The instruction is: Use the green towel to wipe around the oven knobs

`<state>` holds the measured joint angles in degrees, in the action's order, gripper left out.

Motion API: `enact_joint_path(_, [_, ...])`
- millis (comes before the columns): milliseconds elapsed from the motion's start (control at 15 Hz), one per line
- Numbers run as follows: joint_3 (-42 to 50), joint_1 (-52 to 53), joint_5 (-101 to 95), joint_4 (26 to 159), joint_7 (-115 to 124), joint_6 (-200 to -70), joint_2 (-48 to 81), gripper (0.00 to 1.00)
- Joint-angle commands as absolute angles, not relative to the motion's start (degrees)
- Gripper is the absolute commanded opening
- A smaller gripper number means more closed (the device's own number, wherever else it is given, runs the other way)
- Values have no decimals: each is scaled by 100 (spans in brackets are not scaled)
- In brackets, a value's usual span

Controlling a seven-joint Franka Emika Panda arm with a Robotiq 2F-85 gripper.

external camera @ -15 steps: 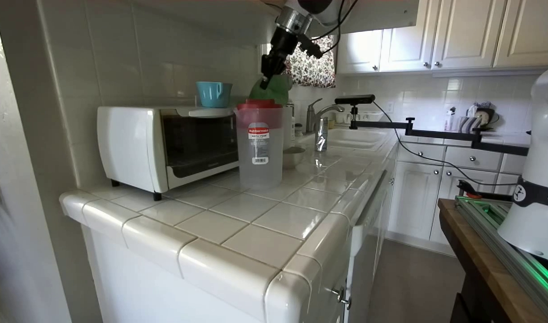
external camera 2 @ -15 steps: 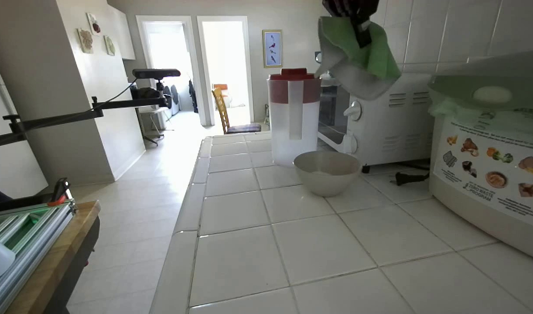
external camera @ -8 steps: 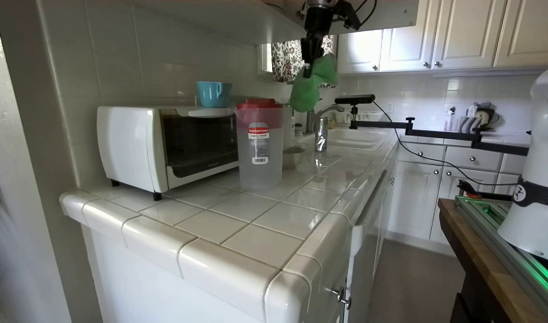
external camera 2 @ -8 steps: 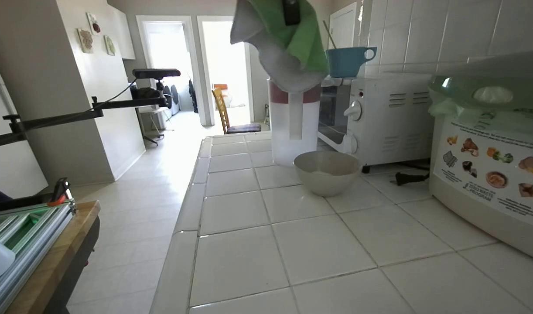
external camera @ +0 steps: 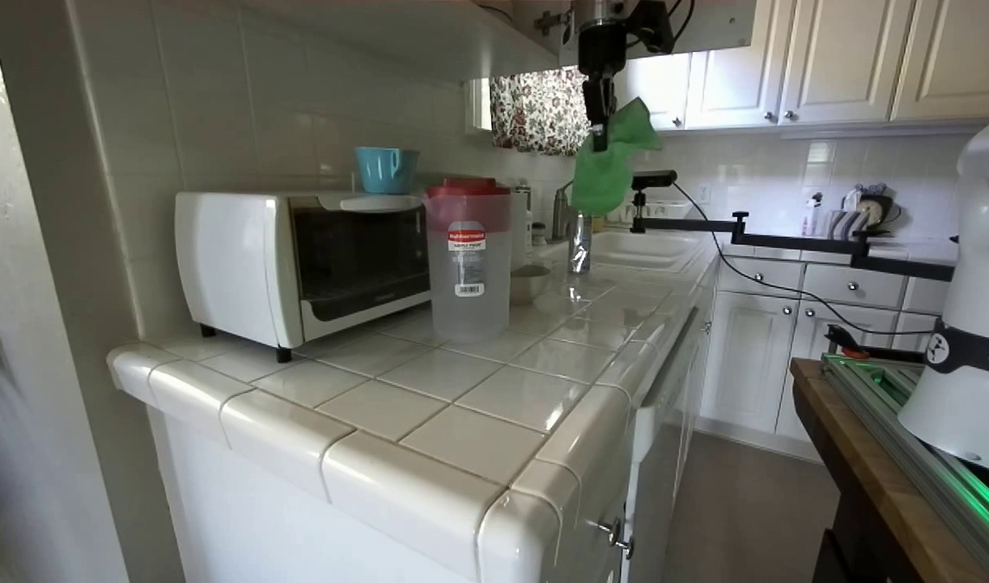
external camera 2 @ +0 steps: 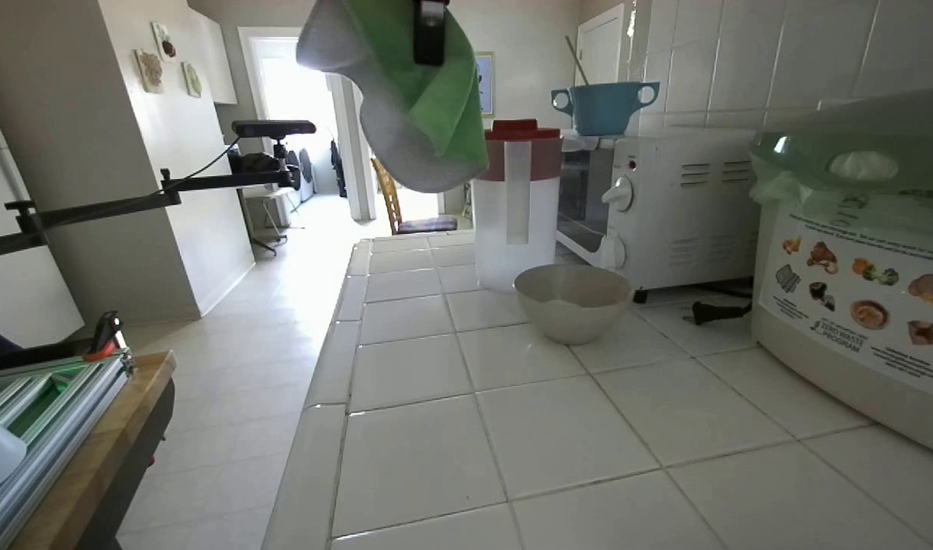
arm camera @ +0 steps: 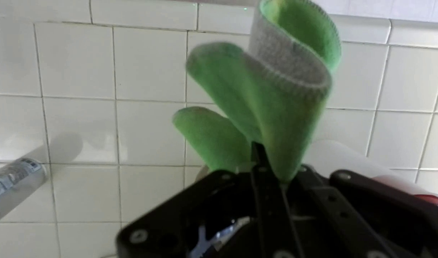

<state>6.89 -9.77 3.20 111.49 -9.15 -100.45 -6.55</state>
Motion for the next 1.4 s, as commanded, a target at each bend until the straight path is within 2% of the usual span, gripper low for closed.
enact_joint_path(0, [849, -954, 237, 11159, -1012, -10387, -420, 1])
enact_joint_path(400, [963, -994, 201, 11754, -838, -11612, -322, 1])
enact_joint_path(1333, [1375, -1354, 496, 12253, 220, -12880, 274, 1])
